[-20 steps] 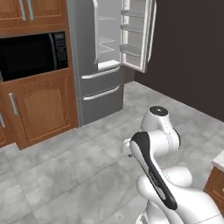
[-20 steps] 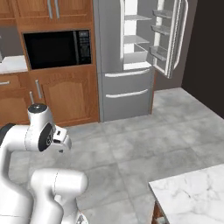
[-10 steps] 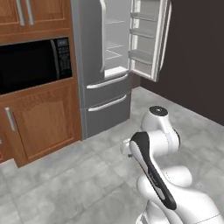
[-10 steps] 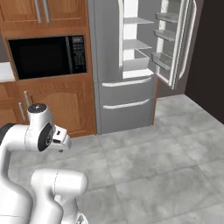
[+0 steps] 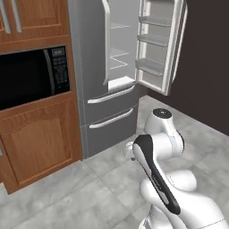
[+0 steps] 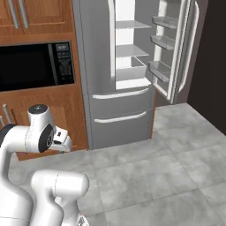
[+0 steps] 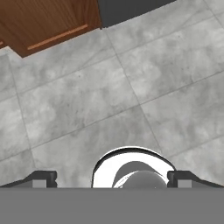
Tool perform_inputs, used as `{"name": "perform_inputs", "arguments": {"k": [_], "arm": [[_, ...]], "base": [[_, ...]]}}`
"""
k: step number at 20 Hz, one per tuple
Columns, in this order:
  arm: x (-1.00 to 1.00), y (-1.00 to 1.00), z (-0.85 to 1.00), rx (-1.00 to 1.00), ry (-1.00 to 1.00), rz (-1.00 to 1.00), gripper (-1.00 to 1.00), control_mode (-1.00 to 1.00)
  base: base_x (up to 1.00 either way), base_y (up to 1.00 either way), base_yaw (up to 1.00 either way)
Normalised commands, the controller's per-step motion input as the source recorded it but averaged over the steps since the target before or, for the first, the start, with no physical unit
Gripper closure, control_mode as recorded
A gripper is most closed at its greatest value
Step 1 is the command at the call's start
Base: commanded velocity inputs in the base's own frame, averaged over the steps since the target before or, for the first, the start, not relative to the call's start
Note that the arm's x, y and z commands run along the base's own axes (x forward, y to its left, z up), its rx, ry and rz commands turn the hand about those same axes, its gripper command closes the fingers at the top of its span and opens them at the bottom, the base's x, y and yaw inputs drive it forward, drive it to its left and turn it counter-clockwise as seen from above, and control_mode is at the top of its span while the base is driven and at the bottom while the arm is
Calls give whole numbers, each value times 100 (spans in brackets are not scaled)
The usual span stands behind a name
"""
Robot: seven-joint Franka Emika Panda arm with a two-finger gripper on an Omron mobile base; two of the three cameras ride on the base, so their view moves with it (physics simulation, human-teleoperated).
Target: Retrieve the sausage and cheese from the fridge and place them on the cutting board on the counter.
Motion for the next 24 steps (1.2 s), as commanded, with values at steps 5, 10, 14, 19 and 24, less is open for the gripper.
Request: {"name": "perform_inputs", "arguments": {"k": [5,10,14,19,24], "arm": [[0,0,0,0,0,0,-100,100],[0,0,0,0,0,0,-100,100],[0,0,0,0,0,0,-100,100],[0,0,0,0,0,0,-100,100],[0,0,0,0,0,0,-100,100]], "base": [[93,-28,10],[90,-28,13],[84,-30,17],[79,-35,16],[75,-34,21]]}}
